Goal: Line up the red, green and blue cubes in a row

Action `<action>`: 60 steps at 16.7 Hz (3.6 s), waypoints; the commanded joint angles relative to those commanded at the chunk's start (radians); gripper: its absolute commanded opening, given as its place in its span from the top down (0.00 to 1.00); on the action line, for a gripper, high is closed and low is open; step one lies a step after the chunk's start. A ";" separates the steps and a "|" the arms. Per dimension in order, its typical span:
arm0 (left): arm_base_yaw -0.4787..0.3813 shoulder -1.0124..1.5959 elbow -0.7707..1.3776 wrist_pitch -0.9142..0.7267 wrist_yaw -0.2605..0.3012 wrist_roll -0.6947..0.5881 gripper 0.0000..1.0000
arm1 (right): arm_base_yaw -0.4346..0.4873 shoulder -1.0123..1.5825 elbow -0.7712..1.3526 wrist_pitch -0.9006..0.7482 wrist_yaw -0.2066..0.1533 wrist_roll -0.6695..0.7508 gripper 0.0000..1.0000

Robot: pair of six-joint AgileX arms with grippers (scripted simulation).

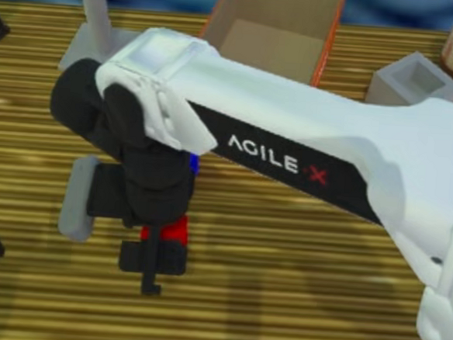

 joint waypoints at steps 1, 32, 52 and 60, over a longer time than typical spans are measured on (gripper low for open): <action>0.000 0.000 0.000 0.000 0.000 0.000 0.00 | 0.000 0.002 -0.024 0.024 0.000 0.001 1.00; 0.000 0.000 0.000 0.000 0.000 0.000 0.00 | 0.004 0.029 -0.214 0.240 0.001 0.000 0.00; 0.000 0.000 0.000 0.000 0.000 0.000 0.00 | -0.157 -0.062 -0.105 0.036 0.003 0.143 0.00; 0.000 0.000 0.000 0.000 0.000 0.000 0.00 | -0.692 -0.220 -0.412 0.153 0.010 0.575 0.00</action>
